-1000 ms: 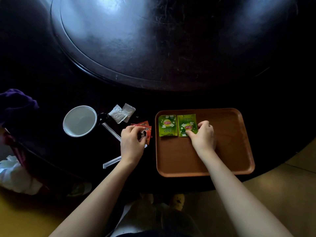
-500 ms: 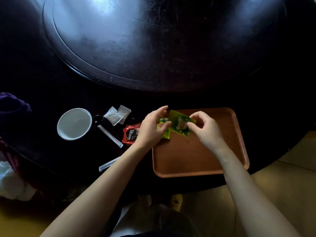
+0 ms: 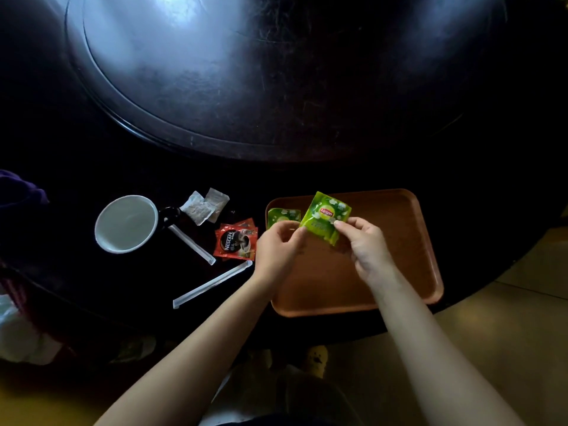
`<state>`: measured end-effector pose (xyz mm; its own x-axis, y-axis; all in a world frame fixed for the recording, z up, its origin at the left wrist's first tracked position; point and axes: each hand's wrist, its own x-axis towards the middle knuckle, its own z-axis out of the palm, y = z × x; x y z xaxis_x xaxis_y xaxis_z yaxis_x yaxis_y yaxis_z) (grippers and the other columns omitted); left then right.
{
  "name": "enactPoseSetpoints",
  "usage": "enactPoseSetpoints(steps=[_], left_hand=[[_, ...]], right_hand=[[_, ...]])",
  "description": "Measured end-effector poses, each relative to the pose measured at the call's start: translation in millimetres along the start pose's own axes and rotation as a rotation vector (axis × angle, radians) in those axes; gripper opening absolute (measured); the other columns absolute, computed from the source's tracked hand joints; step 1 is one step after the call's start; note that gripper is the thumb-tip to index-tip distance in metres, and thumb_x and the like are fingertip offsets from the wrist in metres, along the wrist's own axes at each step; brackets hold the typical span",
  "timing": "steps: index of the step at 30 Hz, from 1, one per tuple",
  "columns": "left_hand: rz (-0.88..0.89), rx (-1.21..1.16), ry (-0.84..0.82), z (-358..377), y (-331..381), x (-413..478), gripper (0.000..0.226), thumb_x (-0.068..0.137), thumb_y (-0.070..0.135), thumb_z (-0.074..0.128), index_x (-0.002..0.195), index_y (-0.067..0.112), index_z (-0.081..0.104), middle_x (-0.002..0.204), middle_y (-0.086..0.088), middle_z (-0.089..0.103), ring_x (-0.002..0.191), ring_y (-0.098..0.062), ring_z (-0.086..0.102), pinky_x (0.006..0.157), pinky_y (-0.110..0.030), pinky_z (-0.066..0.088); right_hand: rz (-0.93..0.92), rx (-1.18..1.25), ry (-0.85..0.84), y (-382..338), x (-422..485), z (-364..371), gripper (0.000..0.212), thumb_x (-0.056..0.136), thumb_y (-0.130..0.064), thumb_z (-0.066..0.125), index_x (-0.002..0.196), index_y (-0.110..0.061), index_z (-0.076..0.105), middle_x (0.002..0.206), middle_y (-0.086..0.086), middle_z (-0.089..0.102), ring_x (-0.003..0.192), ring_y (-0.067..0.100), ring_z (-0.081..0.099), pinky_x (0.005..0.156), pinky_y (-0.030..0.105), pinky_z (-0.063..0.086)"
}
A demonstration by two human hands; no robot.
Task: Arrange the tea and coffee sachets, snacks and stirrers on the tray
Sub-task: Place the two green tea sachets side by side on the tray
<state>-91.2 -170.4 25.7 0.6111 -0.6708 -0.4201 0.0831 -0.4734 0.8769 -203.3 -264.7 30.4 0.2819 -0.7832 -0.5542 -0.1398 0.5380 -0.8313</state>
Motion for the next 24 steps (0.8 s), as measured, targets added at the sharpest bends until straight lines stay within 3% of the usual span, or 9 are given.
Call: enactPoseSetpoints(steps=[3,5,7,17,24], left_hand=[[0.419,0.632,0.207,-12.1,-11.7,0.2,0.026,0.083,0.013,0.061,0.108,0.008,0.065,0.104,-0.007,0.069,0.100,-0.024,0.060,0.085,-0.034,0.047],[0.543,0.806,0.184,-16.5,-17.0,4.7,0.031,0.074,0.005,0.066,0.105,0.005,0.067,0.104,-0.011,0.071,0.099,-0.030,0.061,0.082,-0.037,0.052],[0.587,0.907,0.143,-16.5,-24.0,11.9,0.032,0.067,0.004,0.071,0.099,0.004,0.070,0.098,-0.011,0.073,0.092,-0.031,0.064,0.076,-0.037,0.056],[0.573,0.940,0.090,-12.3,-27.6,22.0,0.032,0.064,0.007,0.074,0.095,0.006,0.071,0.097,-0.010,0.073,0.088,-0.031,0.065,0.076,-0.038,0.055],[0.558,0.924,0.101,-10.6,-27.3,18.8,0.030,0.066,0.007,0.072,0.095,0.004,0.070,0.098,-0.011,0.073,0.089,-0.032,0.065,0.077,-0.040,0.054]], right_hand=[[-0.066,-0.343,0.055,1.2,16.0,-3.4,0.003,0.083,-0.006,0.060,0.086,-0.005,0.062,0.072,0.005,0.061,0.061,0.015,0.056,0.050,0.019,0.047],[-0.134,-0.571,0.076,4.3,23.6,-2.5,0.014,0.082,-0.010,0.062,0.092,0.000,0.065,0.082,0.007,0.061,0.072,0.020,0.057,0.062,0.028,0.045],[-0.217,-0.759,0.137,5.5,26.1,0.8,0.019,0.082,-0.013,0.063,0.096,0.001,0.065,0.088,0.007,0.062,0.083,0.020,0.055,0.067,0.023,0.037],[-0.255,-0.886,0.303,14.8,25.1,10.7,0.020,0.086,-0.018,0.058,0.099,-0.002,0.059,0.110,0.016,0.060,0.100,0.030,0.056,0.072,0.028,0.039],[-0.245,-0.905,0.320,12.3,23.8,14.0,0.020,0.088,-0.018,0.055,0.099,-0.001,0.057,0.110,0.018,0.059,0.101,0.032,0.055,0.077,0.034,0.044]])
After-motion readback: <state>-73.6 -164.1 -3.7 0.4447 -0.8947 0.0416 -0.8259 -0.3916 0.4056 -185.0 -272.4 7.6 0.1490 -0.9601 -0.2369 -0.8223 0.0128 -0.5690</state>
